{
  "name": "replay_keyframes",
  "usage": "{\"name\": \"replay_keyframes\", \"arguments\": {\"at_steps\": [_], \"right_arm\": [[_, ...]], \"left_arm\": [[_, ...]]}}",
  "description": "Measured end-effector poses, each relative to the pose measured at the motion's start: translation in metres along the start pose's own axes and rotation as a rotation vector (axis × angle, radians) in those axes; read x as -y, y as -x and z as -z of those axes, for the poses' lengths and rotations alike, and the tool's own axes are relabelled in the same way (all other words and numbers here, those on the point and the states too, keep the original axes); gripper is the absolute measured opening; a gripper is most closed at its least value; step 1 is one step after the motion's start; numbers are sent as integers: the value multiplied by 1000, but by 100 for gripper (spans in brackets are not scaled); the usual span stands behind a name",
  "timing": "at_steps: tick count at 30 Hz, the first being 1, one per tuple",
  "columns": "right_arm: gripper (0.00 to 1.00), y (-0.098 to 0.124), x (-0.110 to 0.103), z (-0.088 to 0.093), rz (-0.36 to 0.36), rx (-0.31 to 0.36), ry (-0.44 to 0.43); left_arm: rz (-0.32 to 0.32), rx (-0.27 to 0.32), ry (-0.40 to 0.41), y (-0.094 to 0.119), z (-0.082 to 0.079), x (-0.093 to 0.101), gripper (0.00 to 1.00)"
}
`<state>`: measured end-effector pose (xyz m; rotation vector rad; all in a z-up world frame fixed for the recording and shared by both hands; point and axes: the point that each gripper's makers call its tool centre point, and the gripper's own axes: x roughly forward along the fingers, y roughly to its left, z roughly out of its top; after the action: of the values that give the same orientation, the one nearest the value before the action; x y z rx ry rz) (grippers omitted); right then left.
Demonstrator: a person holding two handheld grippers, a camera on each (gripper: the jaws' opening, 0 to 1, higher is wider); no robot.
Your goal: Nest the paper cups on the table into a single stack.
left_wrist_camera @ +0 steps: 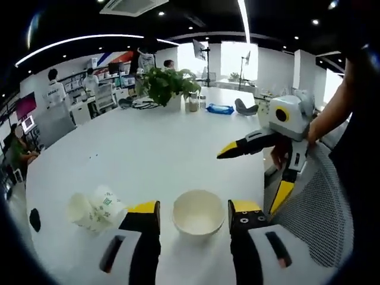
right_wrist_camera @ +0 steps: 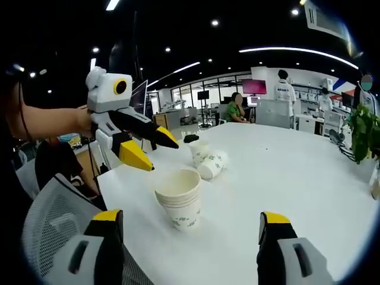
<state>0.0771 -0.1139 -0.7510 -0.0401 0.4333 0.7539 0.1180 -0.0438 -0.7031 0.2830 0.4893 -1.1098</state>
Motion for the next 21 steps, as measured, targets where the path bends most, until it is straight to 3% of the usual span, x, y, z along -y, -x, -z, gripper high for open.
{"name": "replay_keyframes", "arguments": {"at_steps": [4, 9, 14, 17, 21], "right_arm": [[96, 0, 1, 0, 4, 1, -7], [95, 1, 3, 2, 12, 3, -14], [95, 2, 3, -1, 20, 11, -22], [95, 3, 5, -1, 25, 16, -28], [95, 2, 5, 0, 29, 10, -37]], "left_arm": [[-47, 14, 20, 3, 3, -14, 55], [-114, 48, 105, 5, 3, -32, 58], [-247, 27, 167, 5, 13, -63, 61], [-298, 49, 278, 4, 22, -85, 62], [-313, 53, 334, -1, 22, -86, 62]]}}
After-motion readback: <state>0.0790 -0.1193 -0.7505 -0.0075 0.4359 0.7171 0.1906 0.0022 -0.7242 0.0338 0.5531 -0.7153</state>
